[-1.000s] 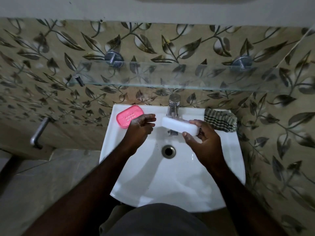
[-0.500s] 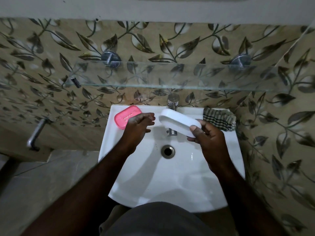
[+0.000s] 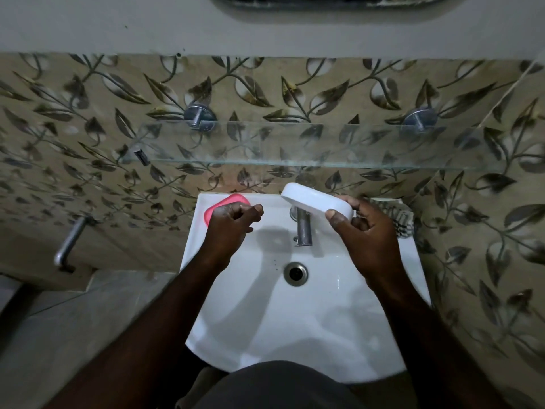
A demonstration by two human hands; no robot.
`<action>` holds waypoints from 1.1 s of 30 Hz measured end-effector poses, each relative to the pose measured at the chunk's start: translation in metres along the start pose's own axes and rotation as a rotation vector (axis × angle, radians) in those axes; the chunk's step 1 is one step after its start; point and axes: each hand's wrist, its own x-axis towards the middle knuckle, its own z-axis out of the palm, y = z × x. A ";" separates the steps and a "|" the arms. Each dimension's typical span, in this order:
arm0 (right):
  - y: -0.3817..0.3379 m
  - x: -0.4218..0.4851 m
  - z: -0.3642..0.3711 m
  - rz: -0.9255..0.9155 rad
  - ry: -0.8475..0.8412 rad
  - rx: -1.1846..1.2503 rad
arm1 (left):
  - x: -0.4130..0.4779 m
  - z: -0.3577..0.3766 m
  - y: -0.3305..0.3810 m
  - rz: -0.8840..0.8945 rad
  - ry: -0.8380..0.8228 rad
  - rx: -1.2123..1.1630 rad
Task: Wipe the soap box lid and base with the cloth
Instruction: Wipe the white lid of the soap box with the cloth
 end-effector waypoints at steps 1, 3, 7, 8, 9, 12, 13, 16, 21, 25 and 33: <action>0.000 0.002 -0.002 0.024 -0.025 0.007 | 0.001 0.000 0.002 -0.002 0.009 0.002; -0.001 0.004 -0.004 0.094 -0.128 0.047 | 0.002 -0.001 0.011 0.003 -0.027 0.000; -0.006 0.005 -0.001 0.219 -0.340 0.135 | -0.005 0.008 0.036 -0.078 -0.332 0.020; -0.009 0.005 0.001 0.240 -0.362 0.149 | -0.007 0.011 0.040 -0.138 -0.435 0.051; -0.009 0.007 0.003 0.260 -0.362 0.145 | -0.008 0.014 0.041 -0.210 -0.547 0.052; -0.008 0.016 0.003 0.283 -0.323 0.084 | -0.006 0.023 0.038 -0.401 -0.696 -0.134; -0.005 0.019 0.002 0.288 -0.316 0.097 | -0.005 0.024 0.035 -0.431 -0.674 -0.223; 0.018 0.035 -0.007 0.327 -0.208 0.119 | -0.003 0.029 0.024 -0.491 -0.579 -0.518; 0.101 0.075 -0.028 0.267 -0.044 -0.318 | -0.004 0.030 0.009 -0.497 -0.565 -0.748; 0.160 0.108 -0.049 0.086 0.012 -0.687 | -0.004 0.031 0.009 -0.479 -0.570 -0.858; 0.217 0.137 -0.056 0.017 0.030 -0.941 | 0.001 0.031 0.006 -0.465 -0.547 -0.869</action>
